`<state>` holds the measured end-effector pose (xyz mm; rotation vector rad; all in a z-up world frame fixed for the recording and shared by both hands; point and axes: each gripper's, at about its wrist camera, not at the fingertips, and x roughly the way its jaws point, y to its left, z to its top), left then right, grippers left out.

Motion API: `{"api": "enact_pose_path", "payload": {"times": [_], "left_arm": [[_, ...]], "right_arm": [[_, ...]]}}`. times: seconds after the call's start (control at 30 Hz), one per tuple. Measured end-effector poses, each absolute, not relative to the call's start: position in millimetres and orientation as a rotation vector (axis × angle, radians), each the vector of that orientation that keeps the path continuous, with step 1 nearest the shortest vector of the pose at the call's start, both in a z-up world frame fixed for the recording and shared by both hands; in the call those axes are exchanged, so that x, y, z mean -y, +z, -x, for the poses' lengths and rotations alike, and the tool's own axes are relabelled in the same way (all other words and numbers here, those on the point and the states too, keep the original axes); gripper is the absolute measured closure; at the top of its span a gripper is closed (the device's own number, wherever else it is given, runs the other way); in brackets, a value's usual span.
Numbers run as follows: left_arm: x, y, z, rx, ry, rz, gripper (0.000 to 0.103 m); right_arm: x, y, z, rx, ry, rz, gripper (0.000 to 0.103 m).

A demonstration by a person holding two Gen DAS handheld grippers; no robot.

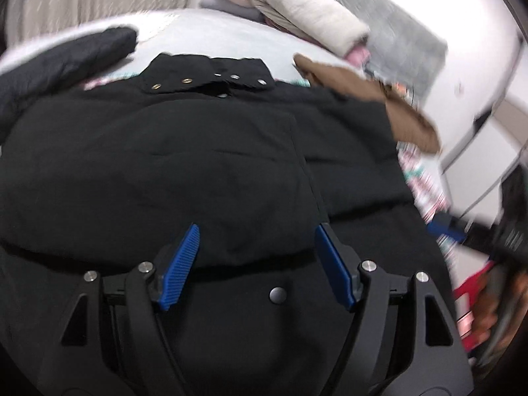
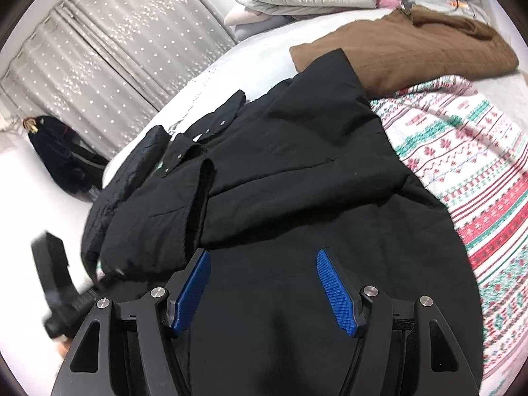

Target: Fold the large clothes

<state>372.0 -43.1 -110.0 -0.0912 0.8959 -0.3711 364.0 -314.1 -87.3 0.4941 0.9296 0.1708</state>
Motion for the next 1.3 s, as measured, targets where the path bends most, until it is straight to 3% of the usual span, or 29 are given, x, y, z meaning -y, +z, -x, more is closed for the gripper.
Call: {"api": "enact_pose_path", "payload": {"times": [0.3, 0.37, 0.4, 0.43, 0.5, 0.77, 0.97, 1.07, 1.13, 1.27, 1.3], "left_arm": [[141.1, -127.3, -365.5, -0.876, -0.271, -0.333, 0.031], [138.7, -125.3, -375.0, -0.880, -0.223, -0.301, 0.053], [136.2, -123.6, -378.1, -0.882, -0.212, -0.285, 0.076], [132.7, -120.3, -382.8, -0.901, -0.251, -0.236, 0.088], [128.8, -113.7, -384.8, -0.891, -0.261, -0.203, 0.090], [106.6, -82.6, -395.2, -0.809, -0.333, 0.050, 0.091], [122.9, -130.9, -418.2, -0.962, -0.294, 0.132, 0.089], [111.5, -136.0, -418.7, -0.986, -0.365, 0.213, 0.084], [93.9, -126.7, -419.9, -1.041, -0.404, 0.317, 0.069], [56.9, -92.5, -397.0, -0.975, -0.444, 0.358, 0.064], [49.0, -87.2, -392.8, -0.964, -0.452, 0.366, 0.058]], "right_arm": [[313.5, -90.8, -368.2, -0.939, 0.164, -0.500, 0.035], [315.4, -91.6, -368.4, -0.940, 0.161, -0.509, 0.035], [316.6, -91.6, -368.3, -0.941, 0.160, -0.513, 0.035], [317.7, -91.4, -367.9, -0.940, 0.161, -0.514, 0.035], [319.5, -90.1, -367.3, -0.937, 0.163, -0.512, 0.035], [328.3, -88.9, -366.8, -0.935, 0.143, -0.524, 0.035], [326.7, -91.1, -369.2, -0.937, 0.141, -0.527, 0.035], [325.2, -92.4, -368.4, -0.943, 0.144, -0.507, 0.035], [325.5, -92.5, -367.5, -0.947, 0.129, -0.475, 0.035], [330.0, -93.3, -363.5, -0.951, 0.123, -0.469, 0.035], [330.1, -93.4, -362.8, -0.952, 0.124, -0.470, 0.035]]}}
